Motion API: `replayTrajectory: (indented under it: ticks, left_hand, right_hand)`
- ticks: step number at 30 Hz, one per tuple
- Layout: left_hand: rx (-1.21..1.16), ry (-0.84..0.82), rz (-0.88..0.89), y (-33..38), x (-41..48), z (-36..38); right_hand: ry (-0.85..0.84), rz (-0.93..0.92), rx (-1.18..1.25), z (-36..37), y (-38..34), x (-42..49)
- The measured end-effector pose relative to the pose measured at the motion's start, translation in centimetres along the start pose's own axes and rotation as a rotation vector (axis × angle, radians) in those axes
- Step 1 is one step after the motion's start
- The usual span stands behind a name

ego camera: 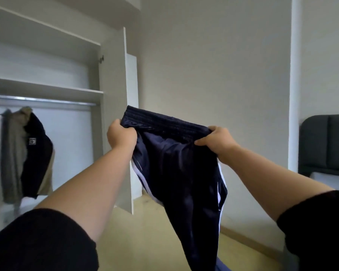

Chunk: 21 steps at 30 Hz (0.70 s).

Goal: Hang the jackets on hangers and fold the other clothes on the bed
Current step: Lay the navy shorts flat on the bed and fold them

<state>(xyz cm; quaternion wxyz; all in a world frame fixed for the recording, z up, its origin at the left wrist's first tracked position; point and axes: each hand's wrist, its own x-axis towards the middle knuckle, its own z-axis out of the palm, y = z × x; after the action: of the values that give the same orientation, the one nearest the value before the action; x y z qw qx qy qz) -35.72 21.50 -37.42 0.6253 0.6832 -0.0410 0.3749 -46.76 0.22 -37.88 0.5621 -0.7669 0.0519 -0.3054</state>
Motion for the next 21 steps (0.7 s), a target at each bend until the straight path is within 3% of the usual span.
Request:
replayTrajectory:
  ticks: [4,5,7,10,12,15,18,21]
  left_hand:
    - [0.042,0.073,0.077,0.2,1.0,-1.6]
    - [0.067,0.067,0.097,0.1,1.0,-1.8]
    - [0.099,0.056,0.126,-0.2,1.2,-1.9]
    - [0.145,-0.018,0.163,-0.1,1.5,-1.3]
    - [0.082,-0.226,0.063,-0.1,1.5,-0.7]
    - [-0.040,-0.848,-0.218,-1.0,-0.2,-0.3]
    - [-0.026,-1.248,-0.314,-2.4,-1.2,-0.2]
    - [-0.103,-1.383,-0.356,-3.0,-0.8,-0.5]
  right_hand:
    - [-0.145,-0.008,-0.320,2.6,0.5,0.1]
    - [-0.108,-0.037,-0.402,3.1,0.9,0.3]
    - [0.117,-0.160,-0.395,3.7,1.6,0.7]
    - [0.423,-0.270,-0.108,3.1,1.1,1.3]
    - [0.339,-0.213,-0.224,1.9,0.8,2.1]
    - [0.029,0.003,-0.482,0.6,1.9,2.0]
    - [0.189,-0.007,-0.253,-1.2,2.9,2.0]
    - [0.169,0.108,-0.024,-3.5,3.3,2.1]
